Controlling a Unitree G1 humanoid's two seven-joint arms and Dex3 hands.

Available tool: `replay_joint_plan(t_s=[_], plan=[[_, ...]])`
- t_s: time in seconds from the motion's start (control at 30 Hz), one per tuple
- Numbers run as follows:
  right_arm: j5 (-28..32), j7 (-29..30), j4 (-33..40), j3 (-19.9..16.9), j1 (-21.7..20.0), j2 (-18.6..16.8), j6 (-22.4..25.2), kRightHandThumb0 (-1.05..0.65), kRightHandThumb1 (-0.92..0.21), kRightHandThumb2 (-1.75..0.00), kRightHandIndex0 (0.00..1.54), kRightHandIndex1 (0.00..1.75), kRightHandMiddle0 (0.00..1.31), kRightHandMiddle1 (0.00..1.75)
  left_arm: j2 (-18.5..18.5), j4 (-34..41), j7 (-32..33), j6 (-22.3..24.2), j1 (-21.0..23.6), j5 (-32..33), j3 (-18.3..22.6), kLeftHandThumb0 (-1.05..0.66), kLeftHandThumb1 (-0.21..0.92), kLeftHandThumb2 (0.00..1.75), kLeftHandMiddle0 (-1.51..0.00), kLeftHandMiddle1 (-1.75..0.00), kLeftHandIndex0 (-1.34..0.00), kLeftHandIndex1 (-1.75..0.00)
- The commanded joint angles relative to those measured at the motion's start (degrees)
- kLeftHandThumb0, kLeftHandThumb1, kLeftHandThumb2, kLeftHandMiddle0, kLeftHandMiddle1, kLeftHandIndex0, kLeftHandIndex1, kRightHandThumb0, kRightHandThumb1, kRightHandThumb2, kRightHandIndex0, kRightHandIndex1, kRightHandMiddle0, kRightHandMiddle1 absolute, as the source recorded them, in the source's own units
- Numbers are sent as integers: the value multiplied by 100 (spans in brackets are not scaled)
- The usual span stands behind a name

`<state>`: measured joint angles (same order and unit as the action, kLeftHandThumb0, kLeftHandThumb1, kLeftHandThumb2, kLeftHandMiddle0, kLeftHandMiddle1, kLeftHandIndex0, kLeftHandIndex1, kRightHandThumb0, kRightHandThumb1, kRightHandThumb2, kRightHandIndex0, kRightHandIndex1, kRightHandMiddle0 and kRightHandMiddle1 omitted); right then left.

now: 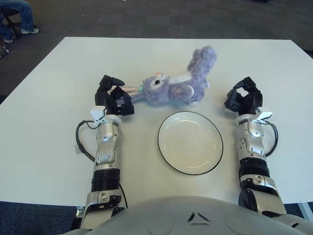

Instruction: Put the doll into the plate.

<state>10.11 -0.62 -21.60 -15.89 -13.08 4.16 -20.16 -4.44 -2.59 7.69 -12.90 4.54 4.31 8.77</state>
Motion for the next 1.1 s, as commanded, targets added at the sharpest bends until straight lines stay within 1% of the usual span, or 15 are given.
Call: replay_joint_plan(t_s=[0.0, 0.7, 1.07], plan=[[5, 17, -117, 17, 73, -47, -20, -50, -28, -136, 124, 175, 65, 175, 43, -125, -54, 46, -48, 58, 33, 0, -5, 170, -92, -165, -66, -175], [6, 22, -81, 31, 90, -62, -27, -50, -28, -136, 124, 175, 65, 175, 45, -72, -40, 106, -59, 63, 38, 0, -5, 170, -92, -166, -65, -175], [13, 6, -62, 46, 101, -56, -17, -50, -28, -136, 125, 175, 65, 175, 31, -83, -33, 39, -58, 73, 41, 0, -4, 170, -91, -166, -65, -175]])
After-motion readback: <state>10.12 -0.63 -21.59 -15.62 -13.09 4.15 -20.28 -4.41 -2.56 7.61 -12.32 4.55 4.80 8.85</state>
